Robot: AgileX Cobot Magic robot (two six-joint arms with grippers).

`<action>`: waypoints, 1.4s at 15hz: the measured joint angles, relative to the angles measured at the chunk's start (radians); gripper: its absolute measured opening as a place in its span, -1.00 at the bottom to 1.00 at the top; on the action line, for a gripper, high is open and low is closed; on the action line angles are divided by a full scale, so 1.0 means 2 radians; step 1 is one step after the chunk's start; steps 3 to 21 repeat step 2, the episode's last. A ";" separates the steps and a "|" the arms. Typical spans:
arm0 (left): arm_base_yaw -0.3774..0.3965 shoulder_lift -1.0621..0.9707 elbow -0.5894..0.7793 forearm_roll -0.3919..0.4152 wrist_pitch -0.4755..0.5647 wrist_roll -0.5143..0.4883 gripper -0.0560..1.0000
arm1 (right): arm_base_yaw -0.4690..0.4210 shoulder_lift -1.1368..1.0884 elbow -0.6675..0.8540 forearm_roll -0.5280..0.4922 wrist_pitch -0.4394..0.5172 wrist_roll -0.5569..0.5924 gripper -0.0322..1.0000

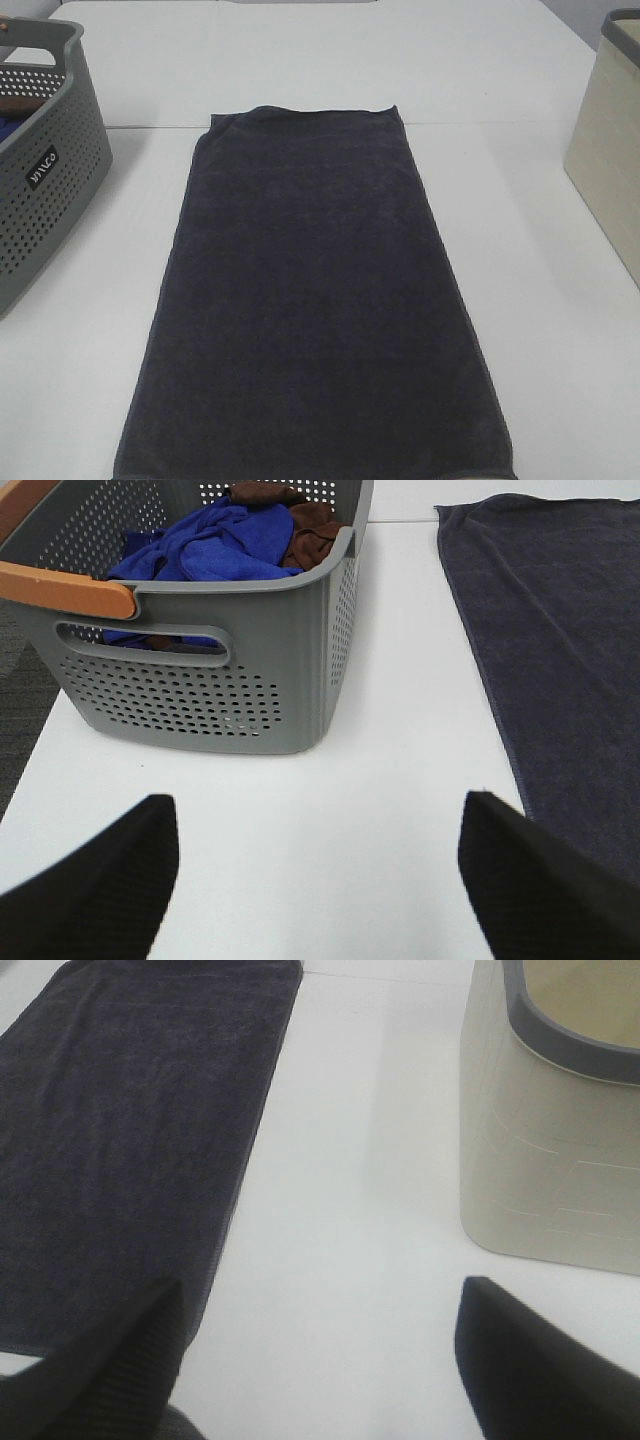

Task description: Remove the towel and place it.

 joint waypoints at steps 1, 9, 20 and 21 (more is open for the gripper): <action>0.000 0.000 0.000 0.000 0.000 0.000 0.49 | 0.000 0.000 0.000 0.000 0.000 0.000 0.48; 0.000 0.000 0.000 0.000 0.000 0.000 0.49 | 0.000 0.000 0.000 0.000 0.000 0.000 0.48; 0.000 0.000 0.000 0.000 0.000 0.000 0.49 | 0.000 0.000 0.000 0.000 0.000 0.000 0.48; 0.000 0.000 0.000 0.000 0.000 0.000 0.49 | 0.000 0.000 0.000 0.000 0.000 0.000 0.48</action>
